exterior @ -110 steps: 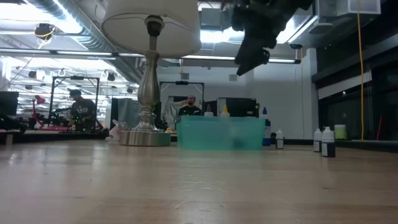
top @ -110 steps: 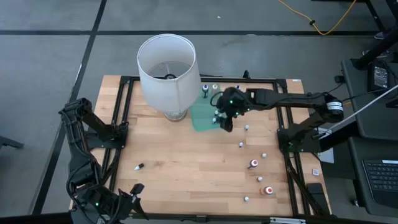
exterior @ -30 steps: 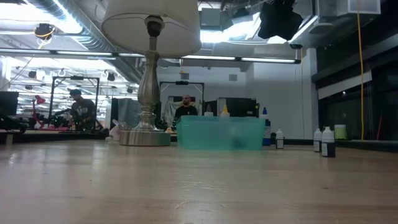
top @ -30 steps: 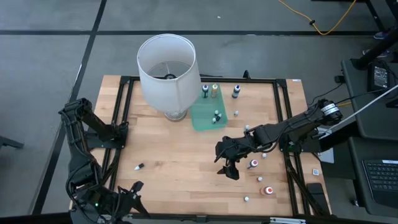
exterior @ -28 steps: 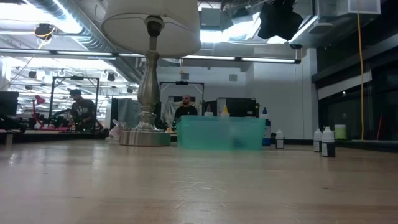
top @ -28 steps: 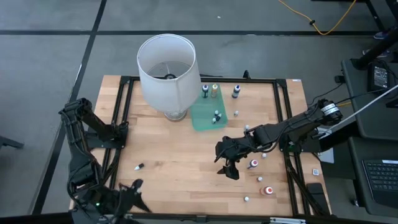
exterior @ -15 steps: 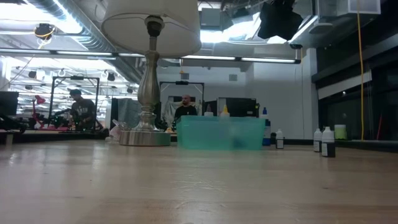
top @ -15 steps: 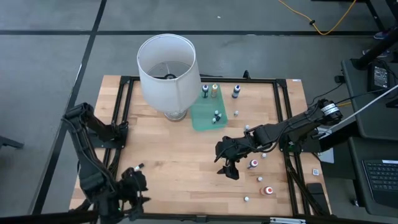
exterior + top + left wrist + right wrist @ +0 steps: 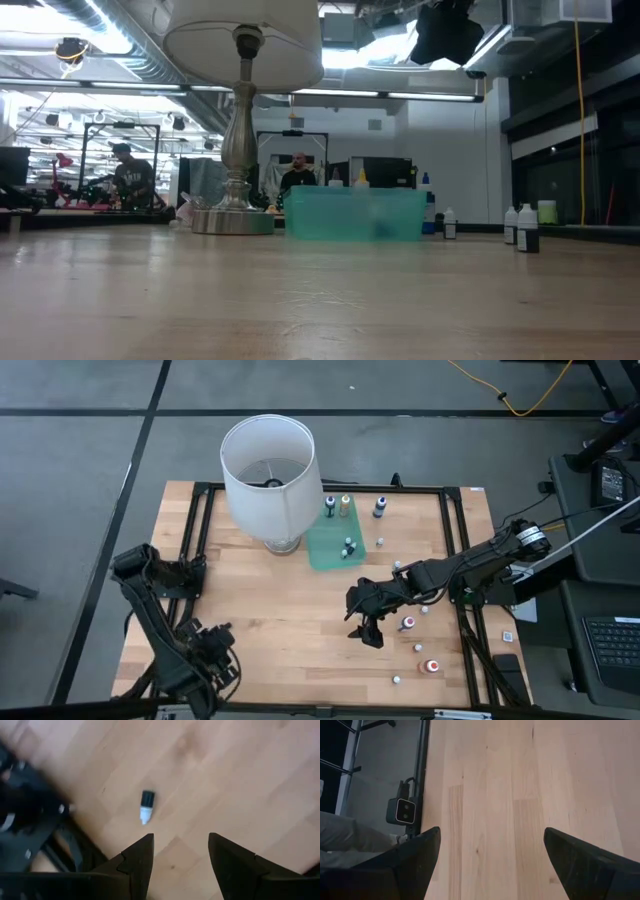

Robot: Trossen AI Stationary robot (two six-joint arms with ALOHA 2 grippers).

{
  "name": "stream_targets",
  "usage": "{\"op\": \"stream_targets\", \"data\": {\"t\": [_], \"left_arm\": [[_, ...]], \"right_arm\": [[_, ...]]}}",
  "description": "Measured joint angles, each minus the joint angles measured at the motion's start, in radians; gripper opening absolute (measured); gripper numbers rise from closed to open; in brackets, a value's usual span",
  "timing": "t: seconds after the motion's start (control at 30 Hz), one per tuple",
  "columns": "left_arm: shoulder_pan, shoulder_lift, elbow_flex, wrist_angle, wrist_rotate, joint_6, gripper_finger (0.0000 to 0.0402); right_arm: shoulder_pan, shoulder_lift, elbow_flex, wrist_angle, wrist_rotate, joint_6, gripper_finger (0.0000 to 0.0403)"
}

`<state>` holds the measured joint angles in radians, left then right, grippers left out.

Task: Pick & Place food coloring
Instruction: Put the top small green food coloring bottle into the green bin

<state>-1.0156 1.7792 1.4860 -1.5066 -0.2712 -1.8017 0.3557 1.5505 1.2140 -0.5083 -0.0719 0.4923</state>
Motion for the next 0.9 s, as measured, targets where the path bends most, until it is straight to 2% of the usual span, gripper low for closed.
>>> {"op": "stream_targets", "data": {"t": [0.27, 0.47, 0.73, 0.9], "left_arm": [[0.106, 0.022, -0.071, -0.002, 0.157, -0.162, 0.0182], [0.129, 0.014, -0.180, 0.048, 0.192, -0.046, 0.0182], [0.133, -0.026, -0.330, 0.217, 0.179, 0.190, 0.0182], [0.100, -0.070, -0.441, 0.326, 0.187, 0.198, 0.0182]], "right_arm": [[0.000, 0.000, 0.000, 0.003, -0.001, 0.000, 0.0354], [0.000, 0.000, 0.000, 0.003, -0.008, -0.014, 0.0354], [0.000, 0.000, 0.000, 0.002, -0.009, -0.027, 0.0354], [0.000, 0.000, 0.000, -0.001, -0.033, -0.025, 0.0354]]}}
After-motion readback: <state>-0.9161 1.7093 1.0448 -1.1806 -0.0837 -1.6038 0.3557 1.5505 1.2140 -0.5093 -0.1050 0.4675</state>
